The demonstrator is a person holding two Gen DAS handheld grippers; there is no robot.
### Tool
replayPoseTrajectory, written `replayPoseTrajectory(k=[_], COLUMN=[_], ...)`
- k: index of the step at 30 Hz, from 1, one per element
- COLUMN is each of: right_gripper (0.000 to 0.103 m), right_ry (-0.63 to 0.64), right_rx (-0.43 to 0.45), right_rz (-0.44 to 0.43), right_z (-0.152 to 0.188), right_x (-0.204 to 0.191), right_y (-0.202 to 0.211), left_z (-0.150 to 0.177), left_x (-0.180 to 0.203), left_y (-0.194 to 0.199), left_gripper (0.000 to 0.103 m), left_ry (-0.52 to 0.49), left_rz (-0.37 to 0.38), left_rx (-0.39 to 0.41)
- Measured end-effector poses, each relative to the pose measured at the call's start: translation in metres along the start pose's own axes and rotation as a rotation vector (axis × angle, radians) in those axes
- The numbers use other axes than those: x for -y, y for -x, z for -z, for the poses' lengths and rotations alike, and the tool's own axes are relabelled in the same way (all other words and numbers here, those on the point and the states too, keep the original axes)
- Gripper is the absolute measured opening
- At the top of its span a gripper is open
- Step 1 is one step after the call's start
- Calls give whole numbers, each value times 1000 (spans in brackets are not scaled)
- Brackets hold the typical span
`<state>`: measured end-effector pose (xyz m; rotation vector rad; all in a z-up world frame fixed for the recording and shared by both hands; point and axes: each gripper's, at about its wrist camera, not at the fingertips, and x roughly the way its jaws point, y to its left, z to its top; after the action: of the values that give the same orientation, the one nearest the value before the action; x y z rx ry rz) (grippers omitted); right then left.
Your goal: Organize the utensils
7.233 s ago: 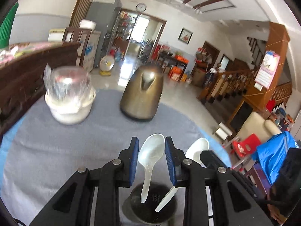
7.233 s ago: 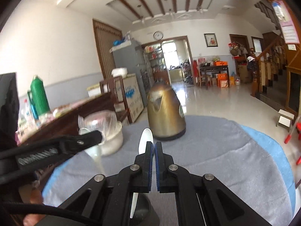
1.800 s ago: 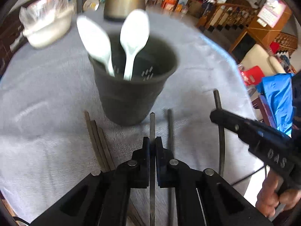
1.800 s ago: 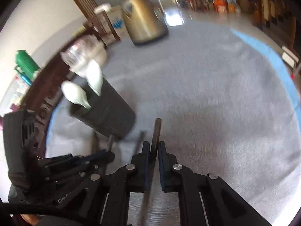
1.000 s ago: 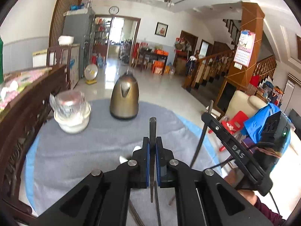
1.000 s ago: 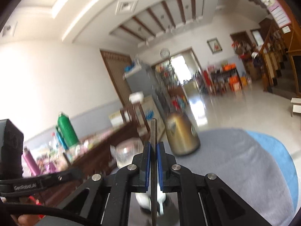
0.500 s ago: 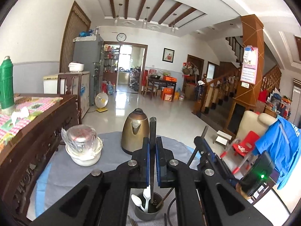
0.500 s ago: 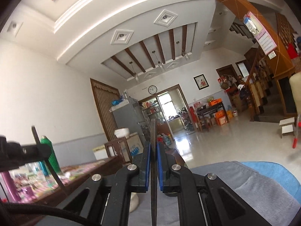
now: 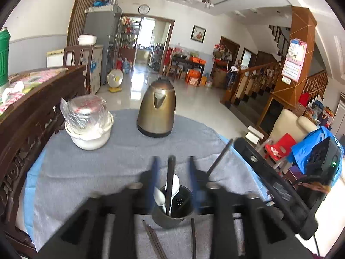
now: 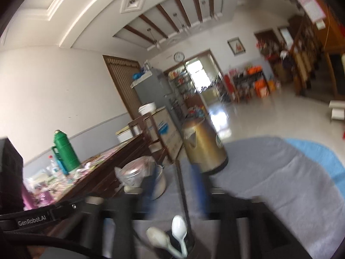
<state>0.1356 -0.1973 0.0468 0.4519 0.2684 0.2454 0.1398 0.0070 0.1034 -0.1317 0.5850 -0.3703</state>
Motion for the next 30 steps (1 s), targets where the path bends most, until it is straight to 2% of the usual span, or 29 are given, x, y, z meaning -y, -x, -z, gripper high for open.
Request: replayPoseTrajectory(k=[1,3,5,7,10,14,18,22,24,30], right_gripper=[78,76,72,54,39,38,39,41,47,47], right_ry=[-20,-28,-43,-93,-123,-110,-113,-158,-162,-133], right_rx=[15,48,41,32,-14,-94,-191,-282,-317,-346], right_rz=[-17,-12,-5,-2,31,70,91,90,86,101], right_z=[0,1,4,9,18,40,64,85,93,107], right_x=[9,17,26,40,56,68,76,81,81,73], right_y=[9,29,45,60,78,96,102,101,103,110], left_z=[1,7,18,33,57,95,129,147,154,175], left_x=[-2,-4,-7,-12,-14,-16,-9,2,4,5], left_y=[8,24,34,42,42,34,25,25,27,43], left_gripper=[52,52,54,54,58,59,59,61,63,66], left_ry=[0,-4,8,21,37,88,92,94,91,75], left_rz=[-3,-1,-9,-24,-74,-101,-147,-157,-186,-225], left_rx=[22,48,54,41,5,-95,-185,-231,-246,-280])
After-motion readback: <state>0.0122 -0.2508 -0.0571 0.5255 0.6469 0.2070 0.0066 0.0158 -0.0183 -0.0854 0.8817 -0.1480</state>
